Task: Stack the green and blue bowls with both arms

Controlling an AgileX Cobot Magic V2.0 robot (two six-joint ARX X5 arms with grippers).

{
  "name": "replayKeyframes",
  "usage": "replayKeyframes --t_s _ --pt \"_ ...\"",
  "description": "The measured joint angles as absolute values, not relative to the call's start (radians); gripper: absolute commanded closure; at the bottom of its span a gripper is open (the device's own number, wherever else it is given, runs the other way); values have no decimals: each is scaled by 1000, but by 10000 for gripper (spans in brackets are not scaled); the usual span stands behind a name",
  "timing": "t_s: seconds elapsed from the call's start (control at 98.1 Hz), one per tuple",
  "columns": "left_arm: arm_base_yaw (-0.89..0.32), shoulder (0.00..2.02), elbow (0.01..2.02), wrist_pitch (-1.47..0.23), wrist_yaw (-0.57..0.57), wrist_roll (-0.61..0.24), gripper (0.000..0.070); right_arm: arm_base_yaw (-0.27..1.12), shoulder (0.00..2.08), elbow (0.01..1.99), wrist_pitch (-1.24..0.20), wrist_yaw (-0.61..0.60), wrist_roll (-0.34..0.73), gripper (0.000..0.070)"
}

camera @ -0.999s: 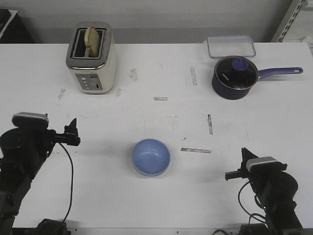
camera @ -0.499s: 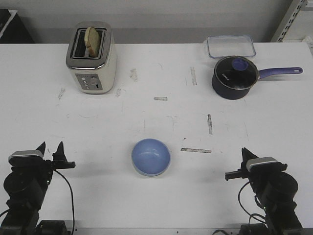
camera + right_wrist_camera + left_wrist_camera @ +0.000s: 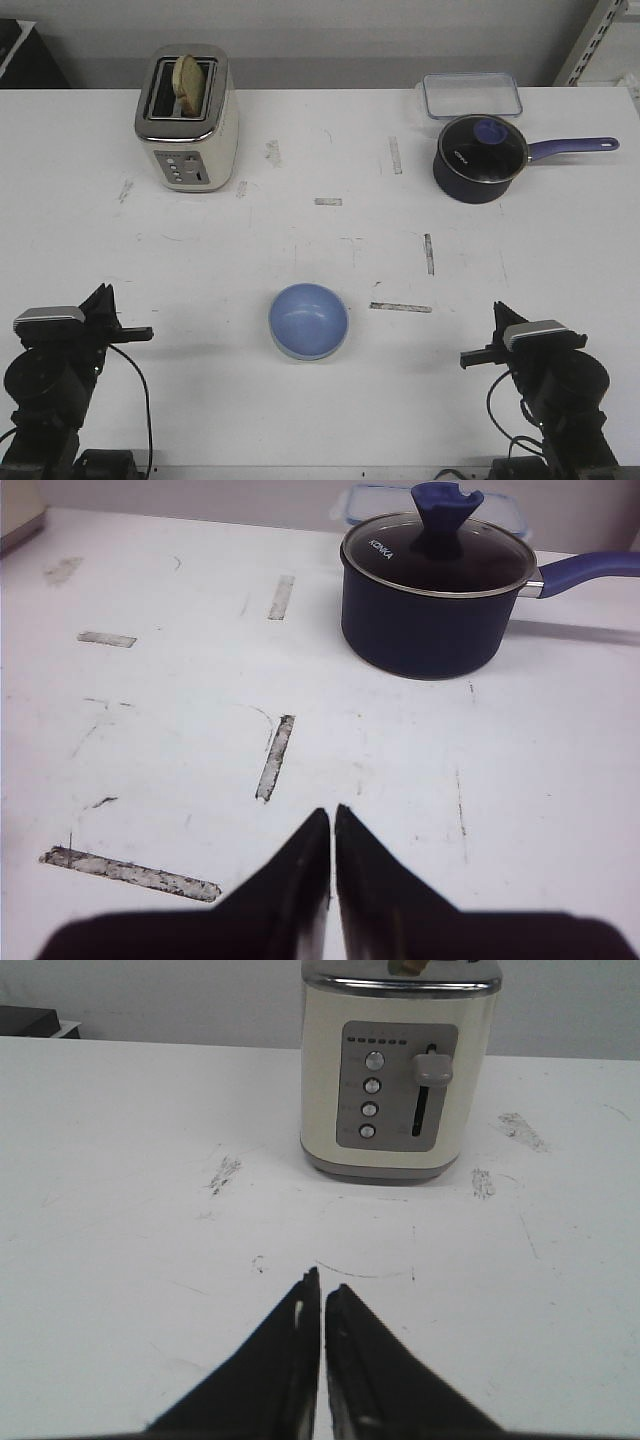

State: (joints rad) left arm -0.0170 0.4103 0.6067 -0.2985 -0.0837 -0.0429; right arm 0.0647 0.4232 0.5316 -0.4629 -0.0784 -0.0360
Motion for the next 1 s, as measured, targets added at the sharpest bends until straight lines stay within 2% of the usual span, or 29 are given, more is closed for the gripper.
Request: replayKeyframes --t_s 0.642,0.999 --pt "-17 294 587 -287 -83 -43 699 65 423 532 -463 -78 -36 700" --pt "-17 33 189 -59 -79 -43 699 65 423 532 -463 -78 -36 700"
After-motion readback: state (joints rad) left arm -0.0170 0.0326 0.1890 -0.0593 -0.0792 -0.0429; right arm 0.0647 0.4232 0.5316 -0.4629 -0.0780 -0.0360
